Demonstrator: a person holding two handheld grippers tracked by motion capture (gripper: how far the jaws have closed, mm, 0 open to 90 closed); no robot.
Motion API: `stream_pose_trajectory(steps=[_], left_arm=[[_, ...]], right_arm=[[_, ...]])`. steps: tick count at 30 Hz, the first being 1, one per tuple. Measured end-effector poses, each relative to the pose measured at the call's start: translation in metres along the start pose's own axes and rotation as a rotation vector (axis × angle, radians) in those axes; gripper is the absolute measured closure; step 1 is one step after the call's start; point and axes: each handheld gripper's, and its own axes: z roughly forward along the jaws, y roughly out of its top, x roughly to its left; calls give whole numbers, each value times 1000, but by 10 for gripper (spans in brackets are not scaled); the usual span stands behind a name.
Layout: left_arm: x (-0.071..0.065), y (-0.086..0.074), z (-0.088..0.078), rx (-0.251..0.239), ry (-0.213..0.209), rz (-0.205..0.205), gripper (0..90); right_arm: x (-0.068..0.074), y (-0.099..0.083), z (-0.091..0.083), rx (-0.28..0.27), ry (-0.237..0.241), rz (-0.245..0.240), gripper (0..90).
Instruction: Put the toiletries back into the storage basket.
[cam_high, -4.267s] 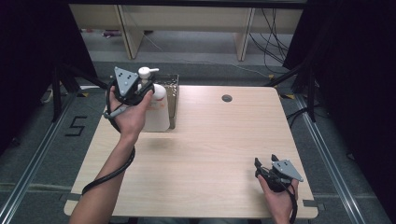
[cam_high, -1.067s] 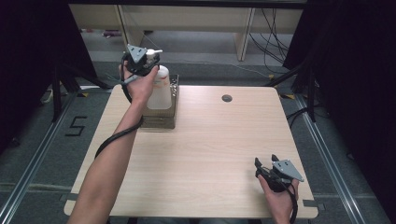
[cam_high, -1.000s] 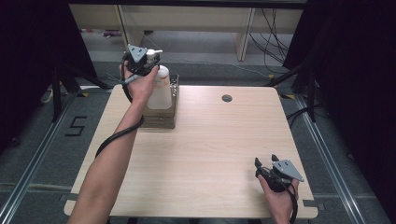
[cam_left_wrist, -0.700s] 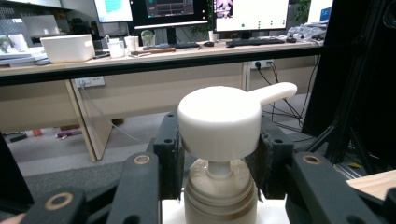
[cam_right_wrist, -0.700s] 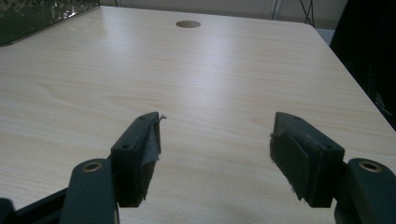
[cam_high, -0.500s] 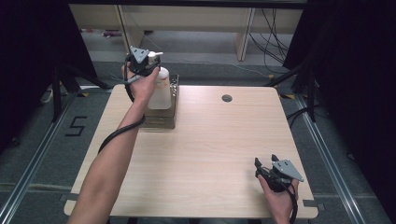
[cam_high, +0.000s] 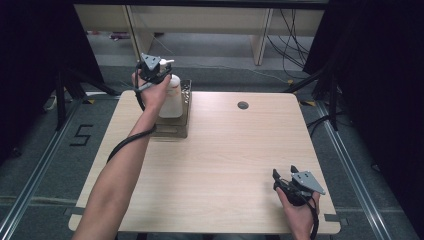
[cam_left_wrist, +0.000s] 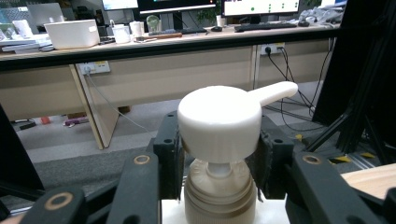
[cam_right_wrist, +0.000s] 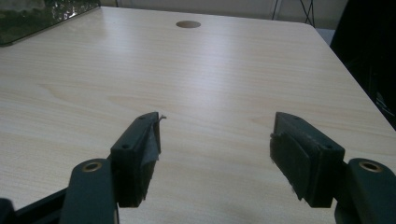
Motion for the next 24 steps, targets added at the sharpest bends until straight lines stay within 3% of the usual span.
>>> stream_pose_trajectory(steps=[1, 2, 7, 15, 17, 18, 24], left_arm=[[0, -1, 1, 2, 1, -1, 591], [0, -3, 2, 3, 0, -4, 591], [-1, -7, 5, 4, -6, -4, 591], [0, -15, 8, 8, -1, -6, 590], [0, -14, 9, 2, -5, 11, 590], [0, -14, 9, 2, -7, 15, 590], [1, -13, 10, 13, -6, 16, 588]], right_arm=[[1, 0, 0, 2, 6, 28, 338], [0, -1, 1, -3, -3, 10, 338], [1, -1, 0, 5, -13, 15, 337], [1, 0, 0, -1, 2, 18, 336], [1, 0, 0, 2, 12, 27, 336], [0, 0, 0, 2, 5, -1, 336], [-1, 0, 1, -14, 7, -14, 335]])
